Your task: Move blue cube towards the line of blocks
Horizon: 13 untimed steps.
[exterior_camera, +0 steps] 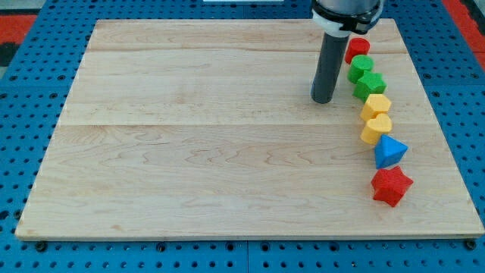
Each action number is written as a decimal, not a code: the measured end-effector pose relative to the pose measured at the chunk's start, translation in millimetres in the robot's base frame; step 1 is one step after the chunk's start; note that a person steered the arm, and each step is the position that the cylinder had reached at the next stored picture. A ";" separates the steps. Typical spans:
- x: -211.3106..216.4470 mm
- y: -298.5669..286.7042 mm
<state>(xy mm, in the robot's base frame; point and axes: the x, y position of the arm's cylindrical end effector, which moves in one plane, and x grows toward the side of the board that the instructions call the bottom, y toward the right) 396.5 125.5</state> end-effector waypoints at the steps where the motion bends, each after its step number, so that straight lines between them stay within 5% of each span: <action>1: 3.2 19.5; 3: -54.9 6.1; 5: -56.2 -26.6; 6: -99.1 -44.1; 8: -141.7 -4.8; 11: -186.2 -47.4; 13: -187.5 40.1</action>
<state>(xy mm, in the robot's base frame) 209.0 165.5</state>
